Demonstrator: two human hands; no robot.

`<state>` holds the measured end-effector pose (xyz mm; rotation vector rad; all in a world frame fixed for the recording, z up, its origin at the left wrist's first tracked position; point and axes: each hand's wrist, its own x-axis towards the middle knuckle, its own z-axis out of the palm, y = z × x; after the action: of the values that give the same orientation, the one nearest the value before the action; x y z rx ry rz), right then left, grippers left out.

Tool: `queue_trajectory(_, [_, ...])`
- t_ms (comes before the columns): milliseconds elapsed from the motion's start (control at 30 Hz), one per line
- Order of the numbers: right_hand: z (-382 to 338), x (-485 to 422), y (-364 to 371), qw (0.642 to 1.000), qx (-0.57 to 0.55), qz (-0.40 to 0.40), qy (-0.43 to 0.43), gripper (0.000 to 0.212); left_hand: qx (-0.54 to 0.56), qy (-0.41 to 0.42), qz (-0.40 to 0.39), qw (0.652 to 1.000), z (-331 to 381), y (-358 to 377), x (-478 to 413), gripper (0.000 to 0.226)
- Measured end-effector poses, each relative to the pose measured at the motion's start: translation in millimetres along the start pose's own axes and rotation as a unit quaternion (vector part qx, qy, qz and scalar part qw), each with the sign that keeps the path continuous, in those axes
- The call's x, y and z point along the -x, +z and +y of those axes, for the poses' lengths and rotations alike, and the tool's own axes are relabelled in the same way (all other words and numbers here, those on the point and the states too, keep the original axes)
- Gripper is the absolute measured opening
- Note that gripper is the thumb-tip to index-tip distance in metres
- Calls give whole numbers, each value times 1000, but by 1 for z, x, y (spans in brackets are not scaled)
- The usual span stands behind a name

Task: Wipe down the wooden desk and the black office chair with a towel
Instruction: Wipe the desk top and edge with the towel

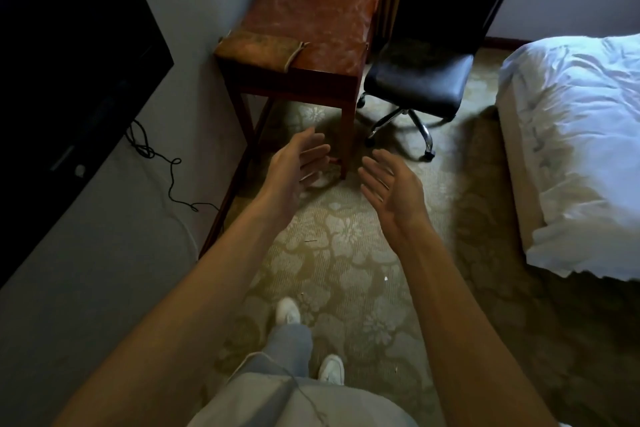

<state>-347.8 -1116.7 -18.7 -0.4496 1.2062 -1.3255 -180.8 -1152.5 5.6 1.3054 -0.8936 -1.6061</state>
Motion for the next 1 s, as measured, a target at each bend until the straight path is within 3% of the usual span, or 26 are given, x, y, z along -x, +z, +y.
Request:
queue_trajectory(233, [-22,-94,28,1000,6,3,7,40,26,-2,4,1000,33,-3,-113,36])
queue_trajectory(400, [-59,-184,56,999,10,41,-14,39,33,13,-40,999,79,12,-219,33])
queue_trajectory(567, [-95,-260,102,998,6,55,-23,27,24,0,-74,997,119,27,-300,28])
queue_trajectory(667, [-104,-297,126,998,-4,54,-14,20,21,-2,-69,997,136,20,-338,28])
queue_trajectory(900, [-105,-361,155,998,-10,62,16,36,36,-31,-45,998,154,-9,-412,29])
queue_trajectory(1000, [-110,-389,170,998,-9,62,25,30,40,-33,-33,998,158,-16,-440,31])
